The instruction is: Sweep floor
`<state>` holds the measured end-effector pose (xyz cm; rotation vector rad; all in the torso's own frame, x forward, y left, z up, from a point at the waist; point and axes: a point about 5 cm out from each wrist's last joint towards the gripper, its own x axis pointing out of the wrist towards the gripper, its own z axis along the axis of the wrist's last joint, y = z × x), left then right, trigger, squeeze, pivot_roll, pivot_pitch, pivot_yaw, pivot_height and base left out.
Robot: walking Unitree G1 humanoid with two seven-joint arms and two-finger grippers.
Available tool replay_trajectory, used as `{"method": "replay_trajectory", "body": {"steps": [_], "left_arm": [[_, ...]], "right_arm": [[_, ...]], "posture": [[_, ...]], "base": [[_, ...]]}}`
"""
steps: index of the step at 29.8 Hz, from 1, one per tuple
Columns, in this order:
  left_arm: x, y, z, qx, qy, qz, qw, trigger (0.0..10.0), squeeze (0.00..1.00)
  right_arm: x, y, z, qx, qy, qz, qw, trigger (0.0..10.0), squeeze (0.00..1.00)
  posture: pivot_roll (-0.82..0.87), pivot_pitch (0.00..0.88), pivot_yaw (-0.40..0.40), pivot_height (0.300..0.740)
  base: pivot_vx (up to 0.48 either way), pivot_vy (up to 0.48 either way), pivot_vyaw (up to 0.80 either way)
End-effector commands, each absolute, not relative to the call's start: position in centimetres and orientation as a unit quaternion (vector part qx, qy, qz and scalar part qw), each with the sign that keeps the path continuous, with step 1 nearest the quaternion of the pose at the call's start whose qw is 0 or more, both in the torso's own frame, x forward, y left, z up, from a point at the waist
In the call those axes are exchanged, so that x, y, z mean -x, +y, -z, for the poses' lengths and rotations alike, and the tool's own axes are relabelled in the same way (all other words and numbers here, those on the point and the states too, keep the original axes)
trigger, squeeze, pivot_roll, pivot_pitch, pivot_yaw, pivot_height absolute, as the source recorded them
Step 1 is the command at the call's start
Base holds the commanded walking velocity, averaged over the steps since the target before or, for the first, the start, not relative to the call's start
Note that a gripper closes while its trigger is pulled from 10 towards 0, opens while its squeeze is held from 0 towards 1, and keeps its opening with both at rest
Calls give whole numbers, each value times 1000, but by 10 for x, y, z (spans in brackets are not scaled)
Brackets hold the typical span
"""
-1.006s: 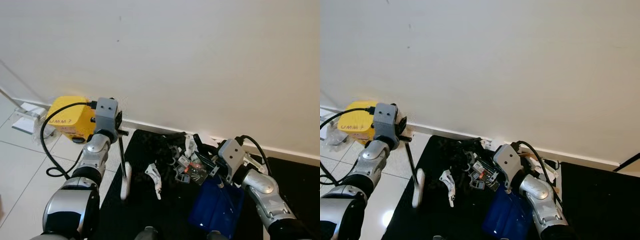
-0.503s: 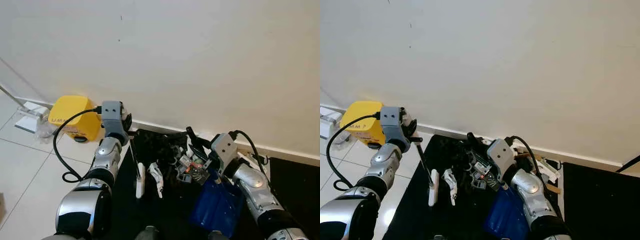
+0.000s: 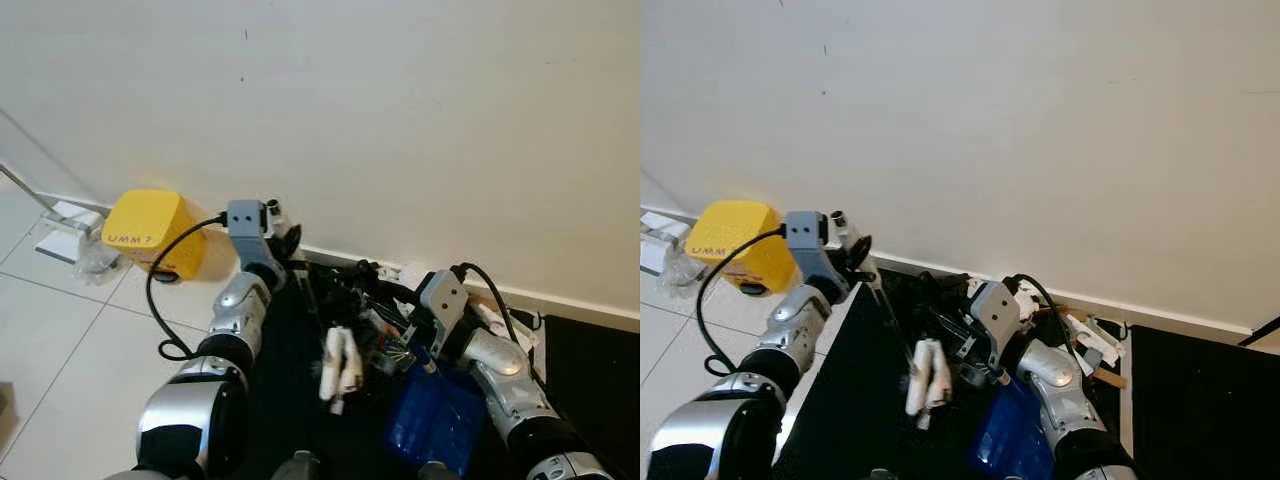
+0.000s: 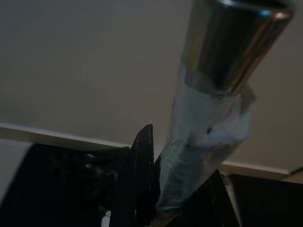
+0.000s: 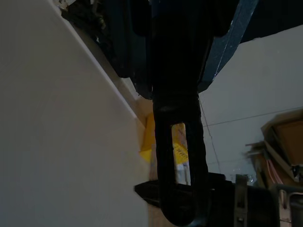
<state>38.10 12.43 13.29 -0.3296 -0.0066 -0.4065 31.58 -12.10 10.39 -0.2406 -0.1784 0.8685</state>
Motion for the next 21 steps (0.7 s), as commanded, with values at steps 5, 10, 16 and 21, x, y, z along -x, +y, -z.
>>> {"method": "replay_trajectory", "body": {"steps": [5, 10, 16, 21], "left_arm": [[-373, 67, -136, 246, 1, 295, 923, 10000, 0], [-365, 49, -138, 257, 1, 350, 901, 10000, 0], [-362, 52, -149, 260, -18, 381, 887, 10000, 0], [-363, 76, -178, 252, -56, 380, 888, 10000, 0]], "right_arm": [[-303, -116, -85, 87, -62, -433, 895, 10000, 0], [-303, -111, -89, 83, -77, -438, 892, 10000, 0], [-307, -107, -103, 87, -117, -432, 890, 10000, 0], [-313, -105, -129, 88, -186, -397, 895, 10000, 0]], "posture": [[-39, 283, 114, 740], [-34, 281, 118, 740], [-14, 274, 125, 740], [-5, 266, 130, 740]], "base": [[0, 0, 0], [0, 0, 0], [0, 0, 0], [0, 0, 0]]}}
